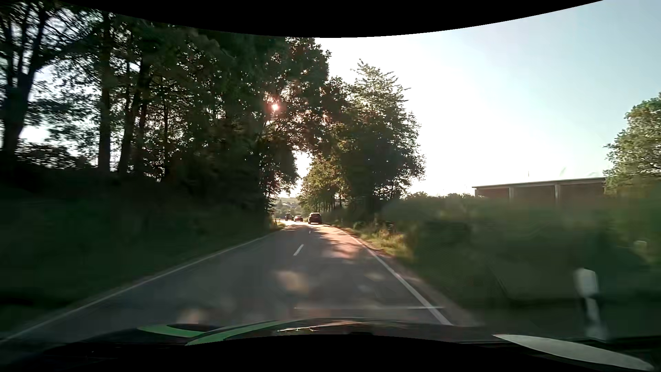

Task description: Follow the waypoints while adhering to traffic rules and regulations

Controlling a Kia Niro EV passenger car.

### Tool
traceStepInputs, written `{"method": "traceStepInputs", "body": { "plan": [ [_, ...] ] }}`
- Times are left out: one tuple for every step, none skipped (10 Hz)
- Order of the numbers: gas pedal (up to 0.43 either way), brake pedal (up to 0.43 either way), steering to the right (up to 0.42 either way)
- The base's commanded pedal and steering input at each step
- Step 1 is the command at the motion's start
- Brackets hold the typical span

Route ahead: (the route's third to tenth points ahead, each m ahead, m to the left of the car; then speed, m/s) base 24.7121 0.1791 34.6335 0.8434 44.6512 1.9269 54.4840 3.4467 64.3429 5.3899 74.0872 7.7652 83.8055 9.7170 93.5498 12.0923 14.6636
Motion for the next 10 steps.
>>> {"method": "traceStepInputs", "body": {
  "plan": [
    [0.067, 0.000, -0.009],
    [0.067, 0.000, -0.009],
    [0.067, 0.000, -0.009],
    [0.067, 0.000, -0.009],
    [0.059, 0.000, -0.010],
    [0.039, 0.000, -0.012],
    [0.028, 0.000, -0.012],
    [0.020, 0.000, -0.012],
    [0.020, 0.000, -0.012],
    [0.008, 0.000, -0.012]
  ]
}}
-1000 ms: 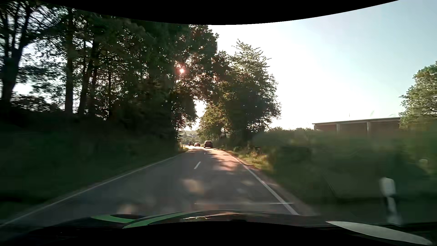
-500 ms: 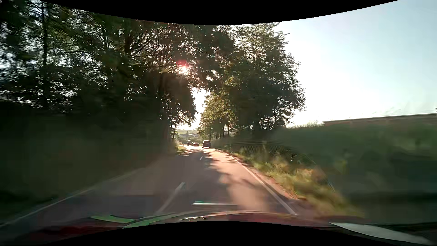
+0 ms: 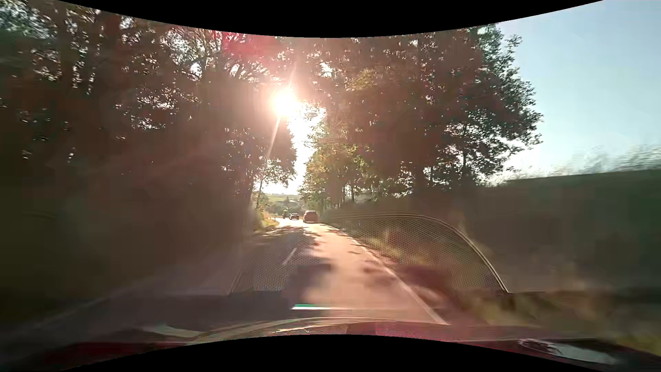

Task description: Follow the waypoints while adhering to traffic rules and regulations

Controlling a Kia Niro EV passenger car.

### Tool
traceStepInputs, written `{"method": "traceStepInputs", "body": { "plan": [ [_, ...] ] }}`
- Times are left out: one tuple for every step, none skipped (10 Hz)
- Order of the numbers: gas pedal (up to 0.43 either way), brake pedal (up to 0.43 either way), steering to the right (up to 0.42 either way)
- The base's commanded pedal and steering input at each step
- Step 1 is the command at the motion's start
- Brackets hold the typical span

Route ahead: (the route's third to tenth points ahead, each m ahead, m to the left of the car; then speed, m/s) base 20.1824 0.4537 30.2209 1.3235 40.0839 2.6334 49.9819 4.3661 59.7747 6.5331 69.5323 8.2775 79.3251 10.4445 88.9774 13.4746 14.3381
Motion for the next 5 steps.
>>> {"method": "traceStepInputs", "body": {
  "plan": [
    [0.008, 0.000, -0.012],
    [0.008, 0.000, -0.014],
    [0.008, 0.000, -0.015],
    [0.008, 0.000, -0.017],
    [0.008, 0.000, -0.018]
  ]
}}
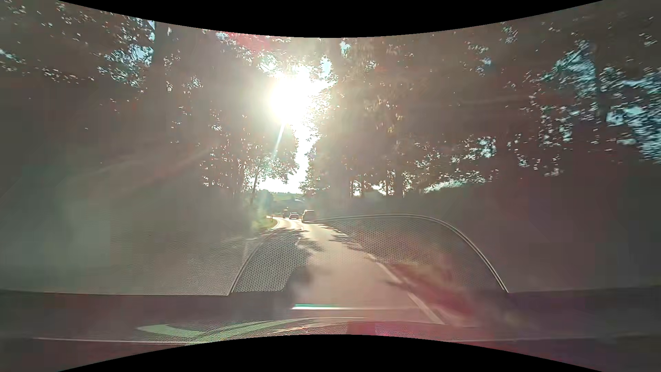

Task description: Follow the waypoints while adhering to traffic rules and regulations

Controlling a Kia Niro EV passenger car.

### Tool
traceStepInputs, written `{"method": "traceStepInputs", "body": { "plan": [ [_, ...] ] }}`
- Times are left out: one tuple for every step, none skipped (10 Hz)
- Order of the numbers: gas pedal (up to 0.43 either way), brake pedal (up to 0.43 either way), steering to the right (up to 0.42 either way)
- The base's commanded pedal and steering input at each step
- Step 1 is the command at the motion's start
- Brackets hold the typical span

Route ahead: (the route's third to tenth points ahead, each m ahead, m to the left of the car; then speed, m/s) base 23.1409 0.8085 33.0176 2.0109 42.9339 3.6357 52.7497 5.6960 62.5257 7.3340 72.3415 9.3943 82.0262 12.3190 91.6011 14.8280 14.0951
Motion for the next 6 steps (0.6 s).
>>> {"method": "traceStepInputs", "body": {
  "plan": [
    [0.008, 0.000, -0.019],
    [0.008, 0.000, -0.020],
    [0.008, 0.000, -0.021],
    [0.008, 0.000, -0.022],
    [0.008, 0.000, -0.022],
    [0.008, 0.000, -0.022]
  ]
}}
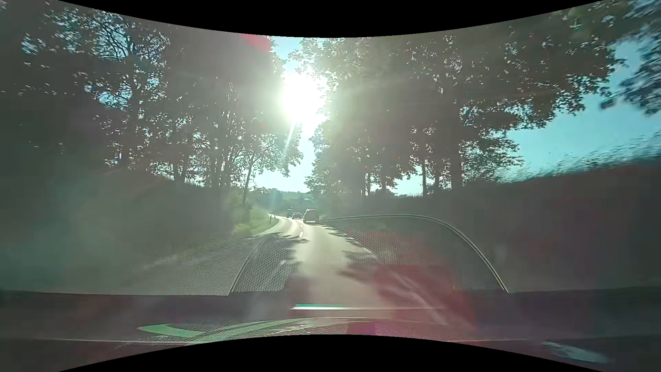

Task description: Follow the waypoints while adhering to traffic rules and regulations

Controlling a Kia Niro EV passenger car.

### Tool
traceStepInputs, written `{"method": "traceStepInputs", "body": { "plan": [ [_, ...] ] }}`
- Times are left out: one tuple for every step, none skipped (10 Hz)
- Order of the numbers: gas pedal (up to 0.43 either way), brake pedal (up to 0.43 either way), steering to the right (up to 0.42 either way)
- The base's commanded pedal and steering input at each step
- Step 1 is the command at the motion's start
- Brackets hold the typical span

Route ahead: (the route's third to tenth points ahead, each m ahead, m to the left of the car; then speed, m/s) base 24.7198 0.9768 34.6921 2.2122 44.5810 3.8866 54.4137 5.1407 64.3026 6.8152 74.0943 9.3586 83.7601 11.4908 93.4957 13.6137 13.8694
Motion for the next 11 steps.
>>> {"method": "traceStepInputs", "body": {
  "plan": [
    [0.008, 0.000, -0.023],
    [0.008, 0.000, -0.023],
    [0.008, 0.000, -0.023],
    [0.008, 0.000, -0.022],
    [0.008, 0.000, -0.021],
    [0.008, 0.000, -0.020],
    [0.008, 0.000, -0.017],
    [0.008, 0.000, -0.014],
    [0.008, 0.000, -0.014],
    [0.008, 0.000, -0.014],
    [0.008, 0.000, -0.014]
  ]
}}
